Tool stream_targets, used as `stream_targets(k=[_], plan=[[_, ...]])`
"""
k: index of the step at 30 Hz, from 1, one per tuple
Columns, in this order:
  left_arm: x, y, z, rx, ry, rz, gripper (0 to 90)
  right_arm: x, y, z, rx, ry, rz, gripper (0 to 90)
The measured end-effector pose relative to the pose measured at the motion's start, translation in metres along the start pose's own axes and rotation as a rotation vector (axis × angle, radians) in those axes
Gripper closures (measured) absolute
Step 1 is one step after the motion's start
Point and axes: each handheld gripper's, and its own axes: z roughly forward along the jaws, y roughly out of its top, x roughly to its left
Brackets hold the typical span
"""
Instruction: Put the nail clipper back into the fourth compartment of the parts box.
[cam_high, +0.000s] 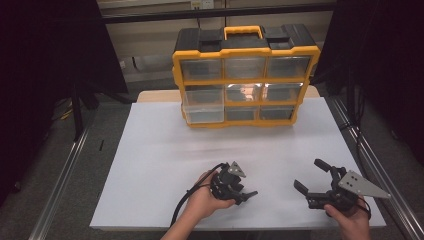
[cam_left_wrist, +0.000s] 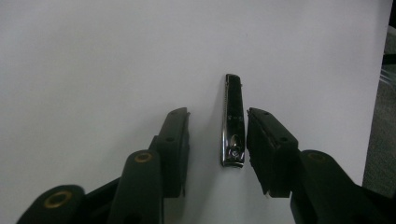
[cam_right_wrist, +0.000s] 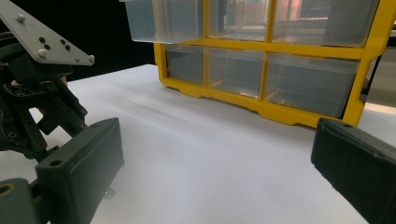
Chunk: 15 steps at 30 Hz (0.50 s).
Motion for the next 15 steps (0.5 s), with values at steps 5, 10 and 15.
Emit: stream_targets(k=[5, 10, 15], plan=[[-0.0004, 0.0014, -0.0009, 0.01, -0.002, 0.008, 63.7, 0.0001, -0.0002, 0.0003, -0.001, -0.003, 0.001, 2.1], [-0.003, 0.0027, 0.0011, 0.023, -0.008, 0.033, 66.2, 0.0, -0.0002, 0.0001, 0.001, -0.002, 0.0, 2.2], [-0.0045, 0.0041, 0.0023, 0.03, 0.005, 0.037, 69.3, -0.0001, -0.0004, 0.0002, 0.001, -0.006, 0.0, 2.1]])
